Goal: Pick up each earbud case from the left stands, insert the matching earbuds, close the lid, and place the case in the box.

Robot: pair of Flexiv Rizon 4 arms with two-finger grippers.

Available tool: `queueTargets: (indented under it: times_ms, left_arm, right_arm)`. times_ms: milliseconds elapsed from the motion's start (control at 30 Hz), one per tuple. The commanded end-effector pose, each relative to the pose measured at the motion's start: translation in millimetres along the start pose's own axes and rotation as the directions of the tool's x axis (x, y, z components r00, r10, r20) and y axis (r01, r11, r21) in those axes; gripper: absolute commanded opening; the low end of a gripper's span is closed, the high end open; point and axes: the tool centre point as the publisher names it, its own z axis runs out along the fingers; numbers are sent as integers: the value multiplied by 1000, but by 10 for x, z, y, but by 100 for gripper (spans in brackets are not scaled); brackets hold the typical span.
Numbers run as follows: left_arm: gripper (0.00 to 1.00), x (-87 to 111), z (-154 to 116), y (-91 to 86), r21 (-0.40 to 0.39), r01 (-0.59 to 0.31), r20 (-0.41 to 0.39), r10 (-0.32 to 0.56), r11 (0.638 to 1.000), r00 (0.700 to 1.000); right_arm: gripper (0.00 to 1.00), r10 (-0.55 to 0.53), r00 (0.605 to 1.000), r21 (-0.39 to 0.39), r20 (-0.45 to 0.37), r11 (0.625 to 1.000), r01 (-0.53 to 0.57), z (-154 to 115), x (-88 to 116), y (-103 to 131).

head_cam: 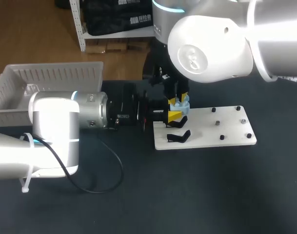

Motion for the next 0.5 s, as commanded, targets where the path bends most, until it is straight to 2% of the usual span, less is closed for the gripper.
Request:
queueTargets:
  times_ms: [33,500]
  left_arm:
    - [0,12,3,-4,-3,-4,5,4,1000,1000]
    - [0,12,3,-4,-3,-4,5,4,1000,1000]
  right_arm:
    - [0,-1,1000,2,-3,1000,1,21,-20,3]
    - [0,-9,1000,7,-18,1000,9,80,-30,-7]
